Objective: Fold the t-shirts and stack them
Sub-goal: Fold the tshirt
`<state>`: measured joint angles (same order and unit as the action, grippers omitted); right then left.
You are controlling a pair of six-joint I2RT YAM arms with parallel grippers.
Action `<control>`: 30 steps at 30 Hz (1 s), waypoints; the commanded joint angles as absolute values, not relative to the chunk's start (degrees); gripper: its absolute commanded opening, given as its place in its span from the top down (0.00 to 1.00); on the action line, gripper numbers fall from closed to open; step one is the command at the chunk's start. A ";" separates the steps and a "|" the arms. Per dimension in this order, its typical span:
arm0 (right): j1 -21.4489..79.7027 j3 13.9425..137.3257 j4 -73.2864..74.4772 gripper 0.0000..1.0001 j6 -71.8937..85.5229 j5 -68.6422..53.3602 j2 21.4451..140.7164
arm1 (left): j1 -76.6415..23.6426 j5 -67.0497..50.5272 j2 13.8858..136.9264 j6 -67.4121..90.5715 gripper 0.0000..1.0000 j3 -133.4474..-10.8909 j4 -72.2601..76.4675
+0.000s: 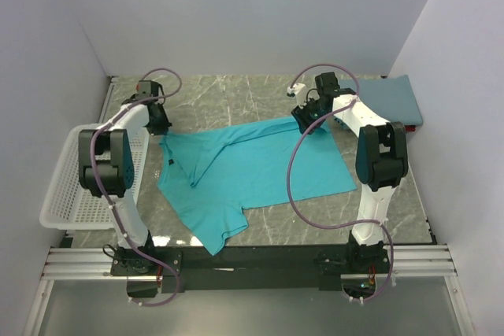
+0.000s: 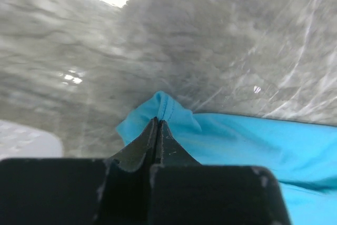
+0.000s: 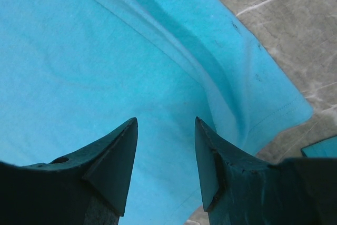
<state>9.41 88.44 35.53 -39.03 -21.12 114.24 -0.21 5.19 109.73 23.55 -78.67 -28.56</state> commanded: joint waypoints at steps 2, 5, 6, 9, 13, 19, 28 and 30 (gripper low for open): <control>8.61 88.59 34.63 0.46 -38.67 -21.71 111.71 | 3.34 2.82 103.10 26.98 1.00 -78.05 -24.26; 8.44 88.59 34.63 0.46 -38.41 -21.53 111.80 | 4.22 1.93 103.97 27.07 1.00 -78.75 -24.87; 8.35 88.68 34.54 0.46 -38.23 -21.36 111.71 | 4.57 1.67 104.15 26.98 1.00 -79.01 -25.22; 8.00 88.77 34.19 0.46 -37.44 -20.74 111.80 | 4.83 1.32 104.41 26.98 0.98 -78.93 -25.14; 7.65 88.86 33.92 0.45 -37.35 -20.13 111.62 | 5.01 0.09 104.41 26.20 0.76 -80.06 -25.75; 7.91 88.94 33.40 0.44 -43.41 -19.16 111.88 | 5.01 -4.65 98.81 24.44 0.58 -82.53 -24.70; 10.72 92.02 35.86 0.49 -52.56 -14.68 114.78 | 5.01 -13.26 79.83 22.50 0.50 -67.95 -15.82; 10.64 92.11 36.30 0.53 -52.12 -14.15 115.22 | 5.01 -15.45 78.40 22.15 0.50 -64.10 -16.17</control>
